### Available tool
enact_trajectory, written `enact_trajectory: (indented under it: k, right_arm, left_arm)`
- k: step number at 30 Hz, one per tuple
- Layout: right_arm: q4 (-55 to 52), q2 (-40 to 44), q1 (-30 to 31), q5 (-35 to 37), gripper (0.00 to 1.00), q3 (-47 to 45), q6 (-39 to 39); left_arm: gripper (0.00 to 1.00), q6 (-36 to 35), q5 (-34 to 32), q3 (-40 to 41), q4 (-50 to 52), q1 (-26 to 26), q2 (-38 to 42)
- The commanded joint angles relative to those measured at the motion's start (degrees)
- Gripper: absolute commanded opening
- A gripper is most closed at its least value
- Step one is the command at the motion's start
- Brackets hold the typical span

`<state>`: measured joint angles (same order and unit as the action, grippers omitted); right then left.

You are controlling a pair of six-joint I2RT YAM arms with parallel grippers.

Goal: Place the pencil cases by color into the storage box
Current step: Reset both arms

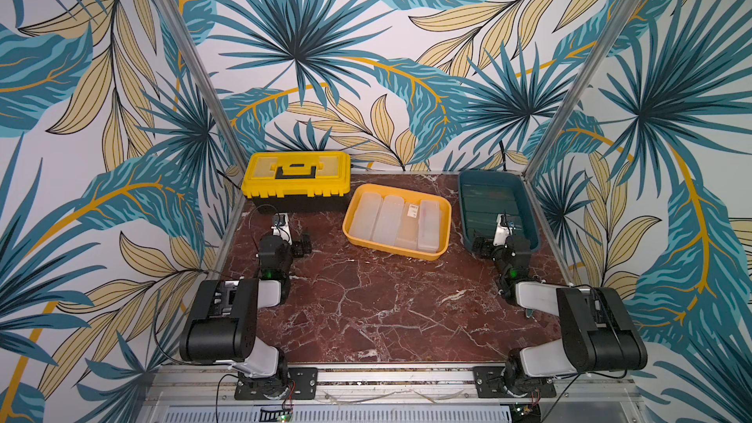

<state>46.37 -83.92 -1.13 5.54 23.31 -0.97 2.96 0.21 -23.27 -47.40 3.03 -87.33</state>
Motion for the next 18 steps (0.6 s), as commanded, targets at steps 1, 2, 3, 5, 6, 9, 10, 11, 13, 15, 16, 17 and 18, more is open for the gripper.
enact_trajectory:
  k: [1, 2, 3, 5, 6, 9, 10, 11, 13, 15, 16, 17, 18]
  right_arm:
    - [-1.02, -0.33, 0.16, 0.58, 0.99, -0.02, 0.44]
    - [-1.02, -0.30, 0.16, 0.59, 0.99, -0.02, 0.45]
    - [-1.02, -0.32, 0.16, 0.55, 0.99, -0.02, 0.48]
    - [-1.02, -0.36, 0.16, 0.52, 0.99, -0.02, 0.51]
    - [-1.06, -0.35, 0.16, 0.52, 0.99, 0.05, 0.47]
    - [-1.11, -0.37, 0.16, 0.47, 0.99, 0.07, 0.66]
    - [-1.07, -0.50, 0.16, 0.50, 0.99, 0.07, 0.75]
    - [-1.10, -0.53, 0.16, 0.45, 0.99, 0.13, 0.71]
    - [-1.30, -0.65, 0.17, 0.39, 0.99, 0.29, 0.62]
    - [-1.46, -0.72, 0.16, 0.61, 0.99, 0.42, 0.36]
    - [-1.37, -0.63, 0.16, 0.61, 0.99, 0.36, 0.29]
    - [-1.44, -0.50, 0.19, 0.59, 0.99, 0.29, 0.30]
    - [-1.41, -0.47, 0.12, 0.55, 0.99, 0.25, 0.32]
  left_arm:
    - [1.00, -0.59, -0.41, 0.59, -1.92, -0.22, -0.03]
    - [1.00, -0.59, -0.34, 0.59, -1.91, -0.21, -0.03]
    - [1.00, -0.59, -0.32, 0.59, -1.92, -0.22, -0.04]
    - [1.00, -0.60, -0.36, 0.59, -1.92, -0.21, -0.06]
    - [1.00, -0.61, -0.31, 0.59, -1.99, -0.21, -0.05]
    - [1.00, -0.59, -0.31, 0.59, -1.91, -0.26, -0.04]
    - [1.00, -0.59, -0.32, 0.59, -1.93, -0.22, -0.08]
    - [1.00, -0.63, -0.36, 0.59, -1.91, -0.22, -0.03]
    - [0.99, -0.59, -0.32, 0.59, -1.91, -0.24, -0.04]
    - [0.99, -0.60, -0.32, 0.59, -1.93, -0.24, -0.03]
    - [1.00, -0.59, -0.38, 0.59, -1.95, -0.22, -0.03]
    - [1.00, -0.63, -0.31, 0.59, -1.91, -0.23, -0.03]
    - [1.00, -0.59, -0.33, 0.59, -1.92, -0.23, -0.06]
